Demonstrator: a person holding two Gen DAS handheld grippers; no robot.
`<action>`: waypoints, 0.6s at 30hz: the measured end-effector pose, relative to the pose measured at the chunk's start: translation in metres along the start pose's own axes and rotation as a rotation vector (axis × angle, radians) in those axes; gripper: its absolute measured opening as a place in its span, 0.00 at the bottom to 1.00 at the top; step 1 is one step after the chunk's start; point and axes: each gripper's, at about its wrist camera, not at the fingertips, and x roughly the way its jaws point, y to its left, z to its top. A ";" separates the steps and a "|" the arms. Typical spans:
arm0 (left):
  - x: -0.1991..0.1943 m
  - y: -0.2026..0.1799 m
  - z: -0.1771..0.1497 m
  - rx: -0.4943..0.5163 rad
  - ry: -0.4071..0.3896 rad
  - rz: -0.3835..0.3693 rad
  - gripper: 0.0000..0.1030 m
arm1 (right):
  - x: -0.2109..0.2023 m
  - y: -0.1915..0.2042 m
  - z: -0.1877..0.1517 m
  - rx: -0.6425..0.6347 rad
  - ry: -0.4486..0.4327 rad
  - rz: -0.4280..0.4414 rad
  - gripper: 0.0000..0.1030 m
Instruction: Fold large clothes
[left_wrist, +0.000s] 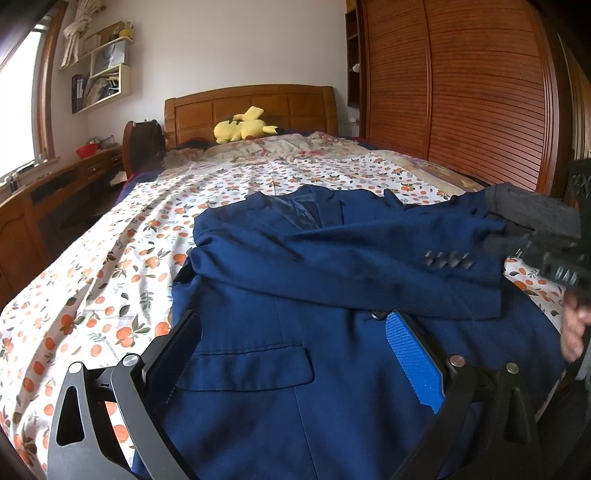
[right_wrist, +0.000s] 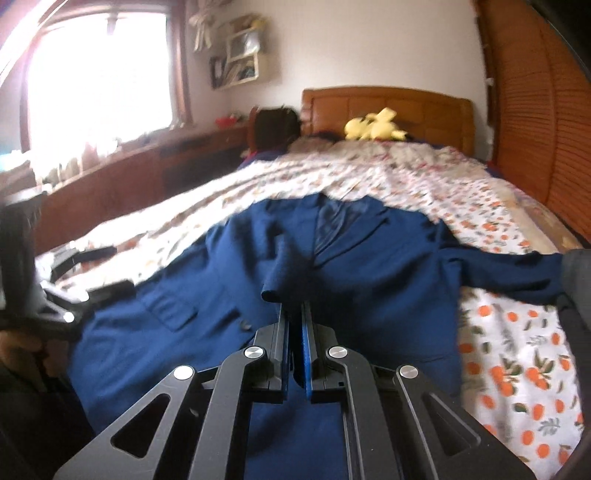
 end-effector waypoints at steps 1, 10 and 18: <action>0.000 0.000 0.000 -0.001 0.000 0.000 0.97 | -0.004 -0.005 0.002 0.013 -0.010 -0.007 0.04; 0.002 -0.002 0.000 0.005 0.001 0.001 0.97 | -0.001 -0.042 -0.002 0.070 0.024 -0.200 0.08; -0.002 -0.004 0.002 0.014 -0.015 0.001 0.97 | 0.013 -0.049 -0.013 0.037 0.049 -0.195 0.36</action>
